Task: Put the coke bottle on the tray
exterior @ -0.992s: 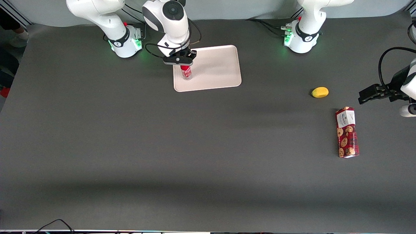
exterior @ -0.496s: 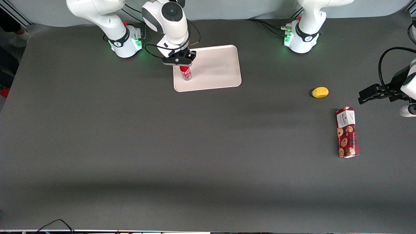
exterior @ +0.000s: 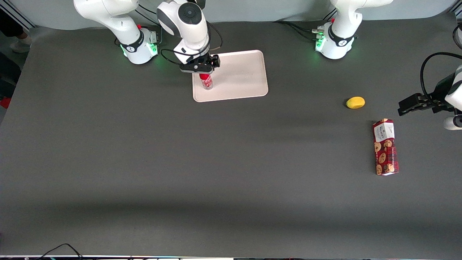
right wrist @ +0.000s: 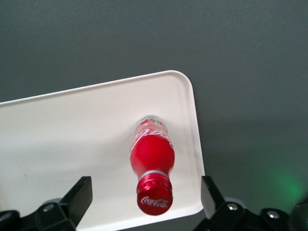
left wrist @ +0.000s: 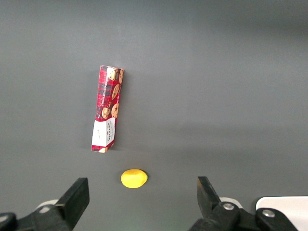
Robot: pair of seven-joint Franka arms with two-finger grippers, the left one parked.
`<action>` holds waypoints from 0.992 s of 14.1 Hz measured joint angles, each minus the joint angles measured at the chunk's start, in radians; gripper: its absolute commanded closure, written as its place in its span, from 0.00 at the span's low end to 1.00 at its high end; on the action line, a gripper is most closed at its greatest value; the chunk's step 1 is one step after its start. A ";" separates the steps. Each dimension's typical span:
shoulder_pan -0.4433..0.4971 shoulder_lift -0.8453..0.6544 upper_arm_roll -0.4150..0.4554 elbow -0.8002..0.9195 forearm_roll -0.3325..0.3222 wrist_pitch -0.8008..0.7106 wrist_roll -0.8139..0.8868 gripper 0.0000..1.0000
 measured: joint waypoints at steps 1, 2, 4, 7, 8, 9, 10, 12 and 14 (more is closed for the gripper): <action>-0.001 -0.003 -0.001 0.002 0.000 0.000 0.000 0.00; -0.003 -0.011 -0.003 0.009 0.000 0.004 0.000 0.00; -0.016 -0.034 -0.010 0.057 0.000 0.008 0.000 0.00; -0.030 -0.051 -0.067 0.219 -0.010 -0.090 -0.011 0.00; -0.034 -0.050 -0.101 0.299 -0.022 -0.169 -0.021 0.00; -0.038 -0.048 -0.136 0.385 -0.035 -0.252 -0.031 0.00; -0.044 -0.044 -0.172 0.472 -0.046 -0.334 -0.053 0.00; -0.055 -0.032 -0.237 0.627 -0.066 -0.479 -0.117 0.00; -0.068 -0.024 -0.305 0.744 -0.098 -0.598 -0.214 0.00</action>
